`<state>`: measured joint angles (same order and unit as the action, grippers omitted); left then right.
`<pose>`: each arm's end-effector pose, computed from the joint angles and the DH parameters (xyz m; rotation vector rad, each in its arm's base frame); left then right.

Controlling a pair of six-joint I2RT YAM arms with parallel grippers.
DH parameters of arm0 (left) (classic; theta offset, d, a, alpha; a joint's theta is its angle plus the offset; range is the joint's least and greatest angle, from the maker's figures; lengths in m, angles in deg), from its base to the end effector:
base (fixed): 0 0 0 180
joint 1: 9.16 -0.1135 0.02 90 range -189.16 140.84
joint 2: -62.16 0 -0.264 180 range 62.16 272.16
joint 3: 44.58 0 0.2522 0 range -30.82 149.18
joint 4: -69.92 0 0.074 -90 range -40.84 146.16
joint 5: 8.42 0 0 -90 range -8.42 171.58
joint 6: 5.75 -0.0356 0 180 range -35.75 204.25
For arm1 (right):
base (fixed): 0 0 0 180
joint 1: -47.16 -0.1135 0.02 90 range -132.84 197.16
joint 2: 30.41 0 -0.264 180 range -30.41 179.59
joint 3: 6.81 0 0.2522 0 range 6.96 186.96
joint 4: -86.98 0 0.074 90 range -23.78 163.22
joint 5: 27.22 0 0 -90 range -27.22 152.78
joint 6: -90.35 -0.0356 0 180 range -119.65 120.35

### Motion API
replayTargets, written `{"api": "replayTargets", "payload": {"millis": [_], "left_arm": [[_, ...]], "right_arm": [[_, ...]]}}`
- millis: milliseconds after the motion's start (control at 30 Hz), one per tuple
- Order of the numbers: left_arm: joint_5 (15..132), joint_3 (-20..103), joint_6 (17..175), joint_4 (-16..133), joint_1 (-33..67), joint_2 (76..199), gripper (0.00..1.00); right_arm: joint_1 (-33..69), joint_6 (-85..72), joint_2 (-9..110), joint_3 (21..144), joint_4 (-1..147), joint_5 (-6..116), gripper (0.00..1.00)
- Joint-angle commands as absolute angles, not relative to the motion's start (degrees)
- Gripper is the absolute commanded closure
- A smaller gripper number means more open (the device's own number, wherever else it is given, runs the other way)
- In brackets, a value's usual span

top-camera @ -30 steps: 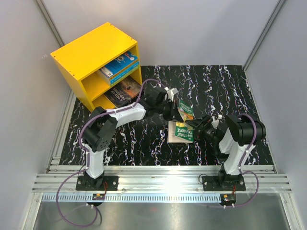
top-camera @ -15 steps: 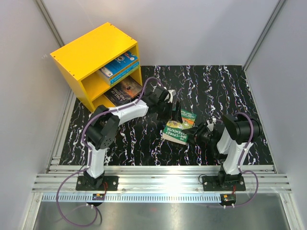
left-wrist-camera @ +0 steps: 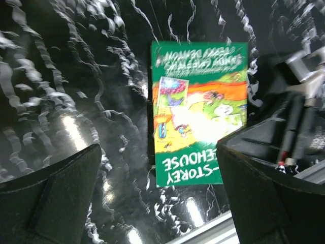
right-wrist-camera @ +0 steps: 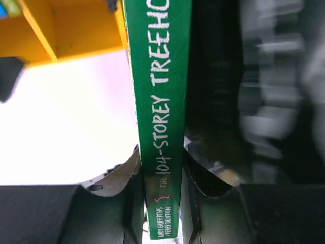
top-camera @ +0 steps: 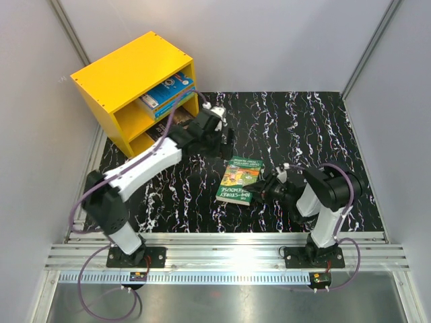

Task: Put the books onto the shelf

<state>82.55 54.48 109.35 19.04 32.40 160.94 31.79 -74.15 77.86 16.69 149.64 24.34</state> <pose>0.2863 -0.2530 0.2910 0.3527 2.4918 -0.4773 0.2064 0.0797 0.0747 0.6402 2.1812 1.5983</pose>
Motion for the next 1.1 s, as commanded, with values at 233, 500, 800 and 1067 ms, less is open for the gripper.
{"api": "replayTargets", "payload": {"millis": [233, 500, 800, 1067], "left_arm": [[99.5, 45.8, 105.7, 7.8, 32.1, 129.6, 0.01], [106.8, 41.3, 104.0, -1.6, 30.8, 112.6, 0.01], [110.7, 45.3, 104.6, -9.7, 30.7, 102.9, 0.01], [107.5, 43.1, 104.8, -10.6, 30.7, 100.1, 0.01]], "right_arm": [[10.2, -64.6, 55.1, 38.9, 121.0, 40.3, 1.0], [8.4, -67.2, 71.9, 57.9, 118.7, 37.4, 1.0], [7.6, -68.6, 84.5, 74.0, 117.5, 36.6, 1.0], [7.7, -71.4, 94.7, 87.8, 118.2, 34.9, 1.0]]}}
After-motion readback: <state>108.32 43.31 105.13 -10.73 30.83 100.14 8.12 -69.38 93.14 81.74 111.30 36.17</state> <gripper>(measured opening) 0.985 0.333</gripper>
